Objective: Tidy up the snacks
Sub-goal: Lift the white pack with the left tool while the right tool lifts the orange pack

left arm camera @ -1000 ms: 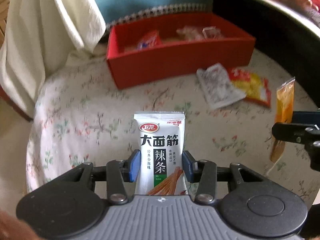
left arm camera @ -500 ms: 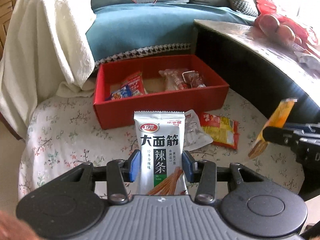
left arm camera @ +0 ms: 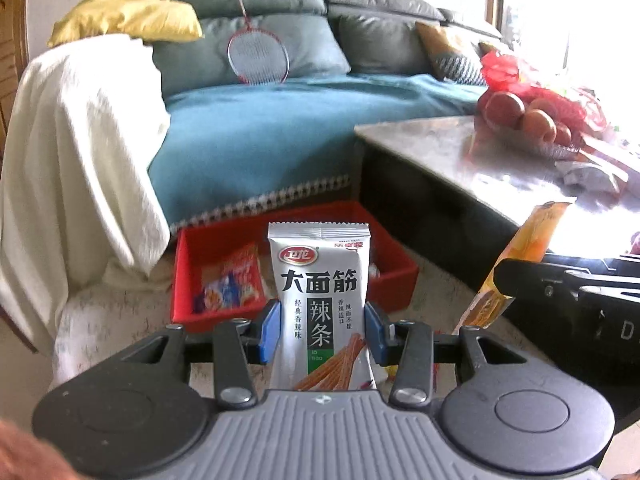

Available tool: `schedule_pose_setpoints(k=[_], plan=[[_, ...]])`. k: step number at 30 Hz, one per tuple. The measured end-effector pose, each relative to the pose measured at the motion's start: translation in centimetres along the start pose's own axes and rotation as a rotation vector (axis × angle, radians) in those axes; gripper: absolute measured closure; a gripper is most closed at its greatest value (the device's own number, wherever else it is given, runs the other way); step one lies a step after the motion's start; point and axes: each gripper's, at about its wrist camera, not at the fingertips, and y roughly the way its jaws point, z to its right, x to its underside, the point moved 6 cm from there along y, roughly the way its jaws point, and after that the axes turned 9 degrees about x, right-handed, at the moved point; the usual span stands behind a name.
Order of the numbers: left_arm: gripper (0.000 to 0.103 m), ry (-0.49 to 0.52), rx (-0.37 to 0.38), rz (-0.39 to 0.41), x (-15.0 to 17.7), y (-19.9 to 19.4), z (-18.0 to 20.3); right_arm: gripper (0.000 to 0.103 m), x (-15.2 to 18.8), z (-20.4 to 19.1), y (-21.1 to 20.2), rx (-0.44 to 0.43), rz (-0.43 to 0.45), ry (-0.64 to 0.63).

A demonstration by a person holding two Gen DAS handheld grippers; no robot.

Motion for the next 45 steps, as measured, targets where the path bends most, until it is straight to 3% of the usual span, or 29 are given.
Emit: schedule_pose_setpoints(k=[20,45], plan=[[0.065,0.008,-0.081,0.080,-5.3,2.6,-2.7,0.065,-4.4,-1.5,3.1,0.028,0.056,-0.040],[0.065,0.001,-0.153,0.066,-7.7,6.7,-6.1,0.065,-7.3,-2.9,9.1,0.035,0.039,-0.080]])
